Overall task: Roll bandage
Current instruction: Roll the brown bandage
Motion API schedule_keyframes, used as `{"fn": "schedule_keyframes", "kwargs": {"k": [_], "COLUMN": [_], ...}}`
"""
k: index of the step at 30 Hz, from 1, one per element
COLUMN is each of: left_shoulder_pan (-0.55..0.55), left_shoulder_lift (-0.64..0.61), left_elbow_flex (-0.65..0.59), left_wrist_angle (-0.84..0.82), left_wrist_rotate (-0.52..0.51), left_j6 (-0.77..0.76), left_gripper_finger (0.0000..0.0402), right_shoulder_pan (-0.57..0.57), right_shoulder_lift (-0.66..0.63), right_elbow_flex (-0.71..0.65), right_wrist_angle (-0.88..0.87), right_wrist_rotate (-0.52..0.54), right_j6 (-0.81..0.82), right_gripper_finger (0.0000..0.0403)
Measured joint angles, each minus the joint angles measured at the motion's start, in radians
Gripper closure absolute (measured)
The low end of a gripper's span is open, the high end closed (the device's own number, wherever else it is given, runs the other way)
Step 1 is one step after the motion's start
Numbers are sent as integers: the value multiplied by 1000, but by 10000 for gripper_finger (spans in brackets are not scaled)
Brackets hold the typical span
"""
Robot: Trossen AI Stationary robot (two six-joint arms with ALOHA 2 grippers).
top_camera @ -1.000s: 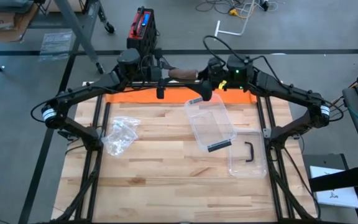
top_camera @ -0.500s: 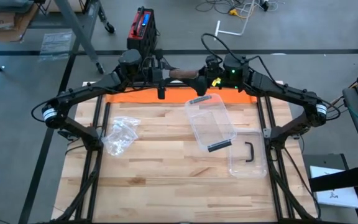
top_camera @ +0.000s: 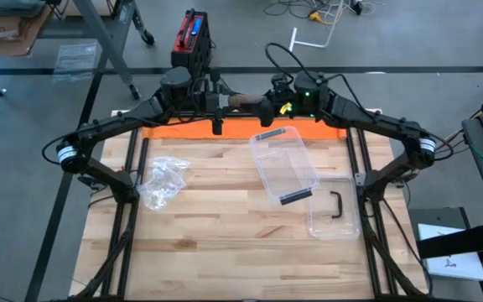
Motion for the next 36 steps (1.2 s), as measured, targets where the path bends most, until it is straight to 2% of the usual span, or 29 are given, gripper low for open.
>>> {"fn": "schedule_keyframes", "kwargs": {"k": [5, 9, 13, 20, 24, 28, 33, 36], "left_shoulder_pan": [1, 11, 12, 19, 21, 23, 49, 69], "left_shoulder_lift": [0, 0, 4, 28, 42, 56, 69, 76], "left_elbow_flex": [-1, -1, -1, -1, -1, 1, 1, 3], "left_wrist_angle": [-26, -35, -42, -50, -55, -62, -61, -55], "left_wrist_rotate": [27, 206, 230, 265, 318, 351, 461, 521], "left_j6": [-133, -410, -639, -768, -782, -783, -873, -932], "left_gripper_finger": [266, 230, 191, 155, 159, 188, 234, 246], "right_shoulder_pan": [-2, 2, 2, -1, 0, 1, 7, 10], "right_shoulder_lift": [6, -1, -5, -6, -6, -7, -7, -6], "right_elbow_flex": [0, 0, -2, -2, -2, -2, -2, -2], "right_wrist_angle": [-3, -8, -24, -52, -82, -113, -143, -141], "right_wrist_rotate": [4, -11, -27, -18, -28, -42, -48, -44], "right_j6": [-92, -242, -423, -615, -691, -776, -984, -1101], "right_gripper_finger": [239, 255, 258, 261, 262, 262, 273, 276]}}
